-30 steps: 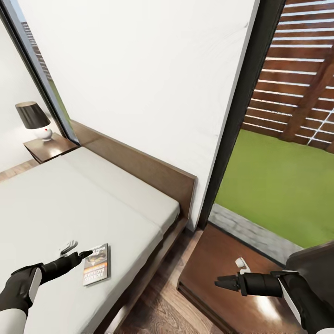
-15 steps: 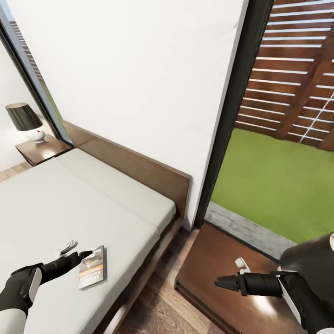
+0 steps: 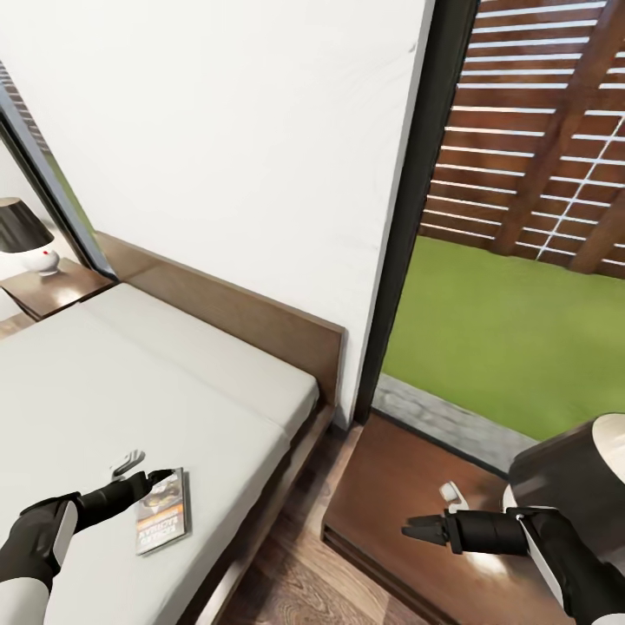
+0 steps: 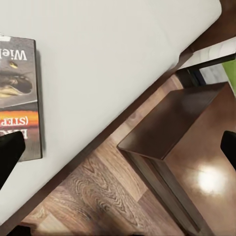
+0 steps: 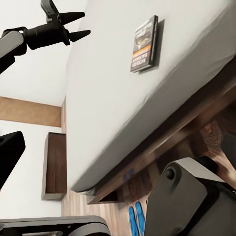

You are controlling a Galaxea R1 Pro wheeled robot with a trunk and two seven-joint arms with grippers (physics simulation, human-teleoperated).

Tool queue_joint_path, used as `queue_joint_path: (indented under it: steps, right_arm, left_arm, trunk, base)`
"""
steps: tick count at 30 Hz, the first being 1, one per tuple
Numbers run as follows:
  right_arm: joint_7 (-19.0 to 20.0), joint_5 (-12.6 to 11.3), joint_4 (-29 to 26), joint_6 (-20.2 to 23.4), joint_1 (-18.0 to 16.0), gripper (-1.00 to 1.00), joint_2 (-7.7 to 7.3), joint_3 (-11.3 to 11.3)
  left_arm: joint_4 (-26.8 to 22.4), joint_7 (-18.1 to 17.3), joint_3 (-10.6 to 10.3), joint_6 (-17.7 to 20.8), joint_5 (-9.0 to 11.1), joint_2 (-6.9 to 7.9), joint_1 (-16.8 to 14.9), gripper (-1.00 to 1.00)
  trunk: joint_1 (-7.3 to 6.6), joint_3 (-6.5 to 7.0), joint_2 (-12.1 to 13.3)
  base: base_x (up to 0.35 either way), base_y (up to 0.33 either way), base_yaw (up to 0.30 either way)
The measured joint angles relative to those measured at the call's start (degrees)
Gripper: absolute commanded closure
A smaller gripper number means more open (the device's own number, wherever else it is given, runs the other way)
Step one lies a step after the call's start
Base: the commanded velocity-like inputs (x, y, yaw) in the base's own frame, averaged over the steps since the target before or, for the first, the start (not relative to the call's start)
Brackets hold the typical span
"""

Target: In the bedroom, move the book from the bed onto either nightstand, and place the two sandals side by side next to the bed.

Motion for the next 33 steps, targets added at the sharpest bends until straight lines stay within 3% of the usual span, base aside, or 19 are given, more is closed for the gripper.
queue_joint_path:
  steps: [12,33]
  right_arm:
    - [-0.07,0.02,0.01,0.0,0.0,-1.0,0.06,0.0]
    - [-0.09,0.03,0.0,0.0,0.01,-1.0,0.09,0.0]
  left_arm:
    - [0.03,0.05,-0.01,-0.05,0.0,0.01,0.0,-1.0]
    - [0.01,0.0,0.15,-0.02,0.06,0.18,-0.01,-1.0]
  trunk:
    - [0.0,0.0,0.0]
    - [0.0,0.0,0.0]
  base:
    - [0.0,0.042,-0.002]
    - [0.0,0.023,-0.231]
